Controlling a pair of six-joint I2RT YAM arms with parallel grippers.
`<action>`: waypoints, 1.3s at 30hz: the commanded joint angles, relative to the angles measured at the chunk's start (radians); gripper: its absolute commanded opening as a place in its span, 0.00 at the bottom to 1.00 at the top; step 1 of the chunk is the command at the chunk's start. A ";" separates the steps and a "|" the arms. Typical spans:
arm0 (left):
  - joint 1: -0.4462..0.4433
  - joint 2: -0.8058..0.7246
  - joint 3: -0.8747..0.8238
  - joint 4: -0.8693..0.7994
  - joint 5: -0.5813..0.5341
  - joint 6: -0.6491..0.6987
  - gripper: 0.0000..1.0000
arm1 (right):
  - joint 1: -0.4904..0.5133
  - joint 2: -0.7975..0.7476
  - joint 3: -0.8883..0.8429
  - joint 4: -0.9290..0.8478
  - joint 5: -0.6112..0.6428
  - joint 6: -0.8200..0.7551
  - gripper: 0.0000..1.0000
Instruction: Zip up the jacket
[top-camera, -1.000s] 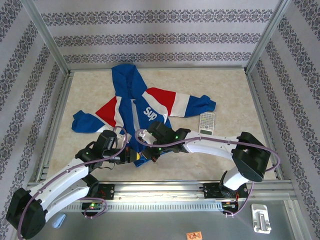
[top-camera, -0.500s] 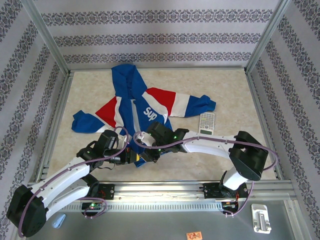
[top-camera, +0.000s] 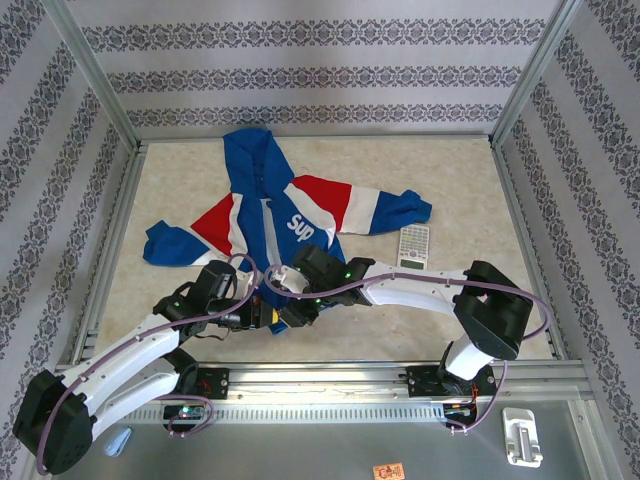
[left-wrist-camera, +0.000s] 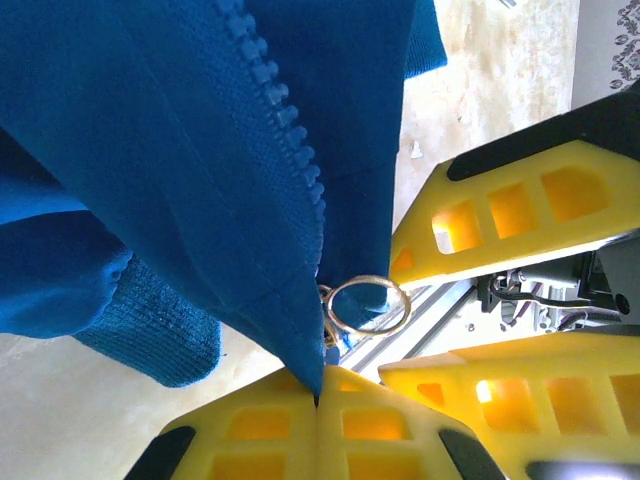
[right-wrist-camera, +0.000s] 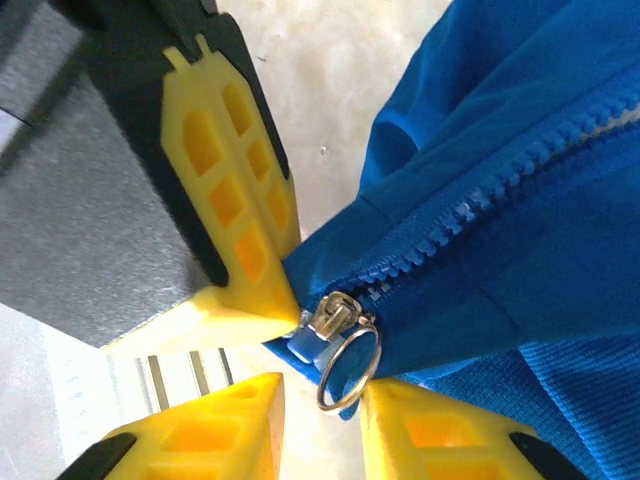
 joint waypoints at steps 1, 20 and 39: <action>0.004 -0.014 0.022 -0.024 0.014 0.023 0.00 | 0.011 0.027 0.031 0.027 -0.050 0.004 0.27; 0.003 -0.018 0.024 -0.040 0.007 0.032 0.00 | -0.040 0.018 -0.023 0.119 -0.027 0.120 0.00; 0.000 -0.001 0.019 -0.016 0.051 0.014 0.00 | -0.048 -0.080 -0.071 0.149 0.241 0.137 0.00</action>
